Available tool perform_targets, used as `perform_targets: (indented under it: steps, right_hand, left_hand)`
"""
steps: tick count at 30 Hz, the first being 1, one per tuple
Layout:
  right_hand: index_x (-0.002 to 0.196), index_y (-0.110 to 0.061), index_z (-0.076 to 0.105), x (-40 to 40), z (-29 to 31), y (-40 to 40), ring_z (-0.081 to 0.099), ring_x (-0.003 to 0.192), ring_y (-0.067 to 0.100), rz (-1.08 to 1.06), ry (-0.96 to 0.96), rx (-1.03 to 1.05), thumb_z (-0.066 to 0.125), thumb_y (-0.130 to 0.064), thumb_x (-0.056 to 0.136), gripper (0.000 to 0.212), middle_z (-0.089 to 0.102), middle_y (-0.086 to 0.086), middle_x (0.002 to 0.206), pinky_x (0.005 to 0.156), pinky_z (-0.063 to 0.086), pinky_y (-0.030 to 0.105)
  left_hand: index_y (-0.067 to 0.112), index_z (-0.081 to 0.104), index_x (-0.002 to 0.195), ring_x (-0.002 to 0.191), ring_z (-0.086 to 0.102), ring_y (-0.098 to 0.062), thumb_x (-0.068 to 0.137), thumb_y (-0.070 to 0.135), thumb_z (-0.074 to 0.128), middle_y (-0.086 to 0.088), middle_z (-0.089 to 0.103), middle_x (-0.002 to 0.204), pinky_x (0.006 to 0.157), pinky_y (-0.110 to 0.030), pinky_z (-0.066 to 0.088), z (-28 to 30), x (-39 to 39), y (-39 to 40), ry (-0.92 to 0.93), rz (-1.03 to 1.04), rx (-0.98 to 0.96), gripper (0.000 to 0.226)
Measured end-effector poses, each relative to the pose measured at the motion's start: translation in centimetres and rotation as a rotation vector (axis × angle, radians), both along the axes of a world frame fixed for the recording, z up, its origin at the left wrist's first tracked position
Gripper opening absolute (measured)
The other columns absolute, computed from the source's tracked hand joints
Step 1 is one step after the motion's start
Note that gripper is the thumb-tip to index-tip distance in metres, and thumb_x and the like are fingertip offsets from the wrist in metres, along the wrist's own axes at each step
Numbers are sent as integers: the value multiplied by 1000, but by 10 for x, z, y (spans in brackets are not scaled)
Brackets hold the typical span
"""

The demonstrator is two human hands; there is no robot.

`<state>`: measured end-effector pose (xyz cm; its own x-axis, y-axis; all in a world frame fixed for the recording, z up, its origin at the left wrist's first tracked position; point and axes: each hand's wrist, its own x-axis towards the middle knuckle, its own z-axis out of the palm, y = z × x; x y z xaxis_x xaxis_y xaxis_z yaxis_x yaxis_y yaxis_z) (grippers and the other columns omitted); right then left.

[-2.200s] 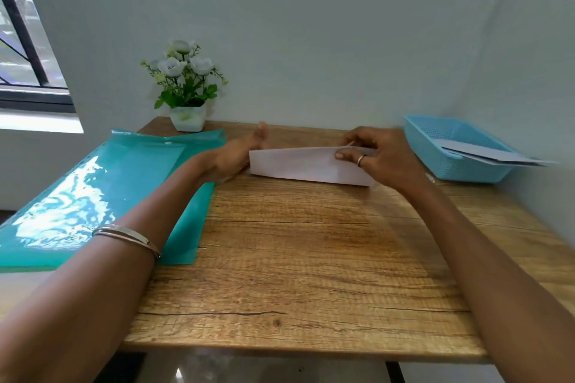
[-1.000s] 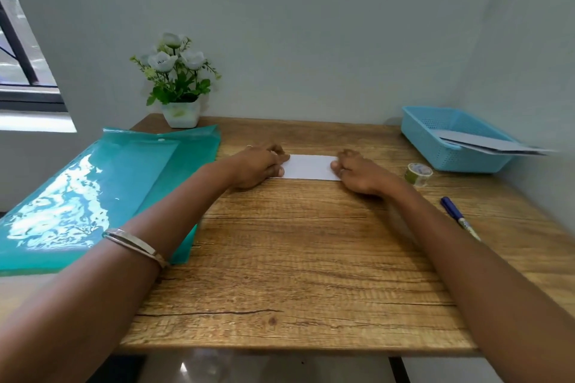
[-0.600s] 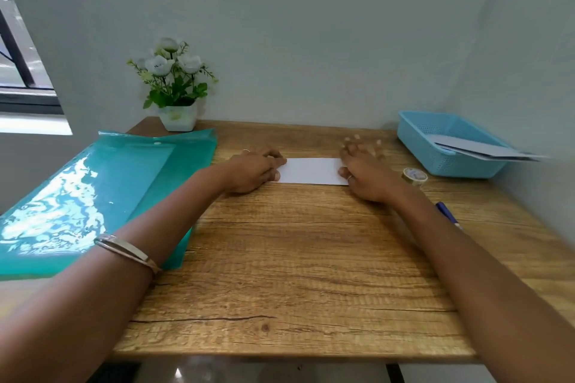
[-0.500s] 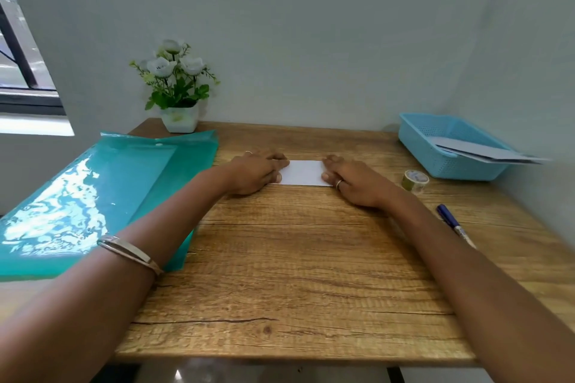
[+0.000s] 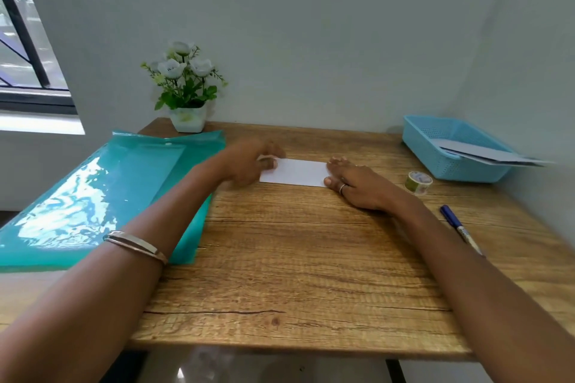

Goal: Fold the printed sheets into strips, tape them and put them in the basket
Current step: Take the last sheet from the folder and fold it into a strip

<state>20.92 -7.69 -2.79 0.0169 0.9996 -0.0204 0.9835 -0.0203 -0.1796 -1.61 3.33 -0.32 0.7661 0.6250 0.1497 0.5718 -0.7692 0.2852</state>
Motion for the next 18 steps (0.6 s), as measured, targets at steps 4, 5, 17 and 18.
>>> perform_targets:
  steps: [4, 5, 17, 18]
  right_hand:
    - [146, -16, 35, -2, 10, -5, 25, 144, 22, 14, -28, 67, 39, -42, 99, 54, 28, 6, 156, 119, 16, 41]
    - [142, -16, 42, -3, 13, -8, 31, 140, 24, 18, -33, 122, 42, -42, 98, 51, 35, 7, 152, 118, 19, 45]
    - [109, -8, 67, -184, 55, 92, 60, 89, 19, 441, 58, 263, 48, -7, 92, 25, 68, 5, 102, 76, 48, 32]
    - [113, -9, 65, -194, 50, 101, 60, 95, 20, 437, 32, 246, 47, -5, 91, 29, 67, 6, 109, 77, 46, 30]
  left_hand:
    - [15, 62, 121, 103, 60, -18, 93, 25, 57, -6, 66, 117, 99, -36, 42, 39, -30, 4, -117, 173, 2, 31]
    - [12, 62, 120, 100, 61, -18, 93, 25, 57, -7, 67, 115, 97, -36, 43, 47, -40, 7, -90, 226, -33, 31]
    - [9, 72, 89, 77, 67, -31, 85, 22, 61, -18, 72, 91, 74, -36, 54, 5, -166, 49, -133, 783, 20, 17]
    - [11, 73, 93, 86, 66, -34, 86, 23, 62, -18, 71, 96, 77, -36, 52, 0, -168, 50, -168, 798, 37, 17]
